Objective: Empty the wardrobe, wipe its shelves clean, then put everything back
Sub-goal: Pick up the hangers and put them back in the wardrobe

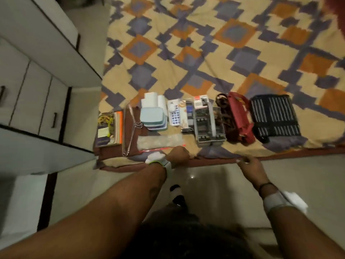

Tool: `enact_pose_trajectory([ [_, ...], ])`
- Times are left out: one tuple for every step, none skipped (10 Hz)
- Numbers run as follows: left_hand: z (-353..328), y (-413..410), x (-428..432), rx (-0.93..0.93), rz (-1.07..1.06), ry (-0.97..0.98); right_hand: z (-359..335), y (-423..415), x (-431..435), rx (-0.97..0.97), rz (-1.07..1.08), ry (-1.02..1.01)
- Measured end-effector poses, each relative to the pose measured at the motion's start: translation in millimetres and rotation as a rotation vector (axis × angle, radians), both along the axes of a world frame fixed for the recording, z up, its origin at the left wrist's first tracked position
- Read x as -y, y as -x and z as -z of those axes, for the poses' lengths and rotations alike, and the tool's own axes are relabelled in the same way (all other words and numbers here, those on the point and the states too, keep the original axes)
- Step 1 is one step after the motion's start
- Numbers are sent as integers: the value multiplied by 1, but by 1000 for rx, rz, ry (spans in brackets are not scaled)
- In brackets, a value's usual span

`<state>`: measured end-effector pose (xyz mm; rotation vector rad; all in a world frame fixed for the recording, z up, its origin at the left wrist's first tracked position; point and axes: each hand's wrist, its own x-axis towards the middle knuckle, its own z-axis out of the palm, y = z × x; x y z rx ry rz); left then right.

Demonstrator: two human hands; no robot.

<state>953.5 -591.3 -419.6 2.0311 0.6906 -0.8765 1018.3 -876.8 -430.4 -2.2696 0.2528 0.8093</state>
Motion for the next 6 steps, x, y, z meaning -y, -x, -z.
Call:
enact_pose_trajectory([
  [11,16,-77,1,-200,-1,3,-14,-95,8,-145,-29],
  [17,43,-147,50,-290,-24,21,-25,-173,-85,-265,-69],
  [21,65,-180,41,-462,-29,22,-26,-230,-53,-449,-81],
  [31,82,-210,28,-577,-62,17,-31,-283,-36,-551,-86],
  [29,90,-224,-8,-631,-62,28,-41,-321,-30,-666,-72],
  [25,101,-243,2,-714,-106,31,-50,-362,-38,-803,-54],
])
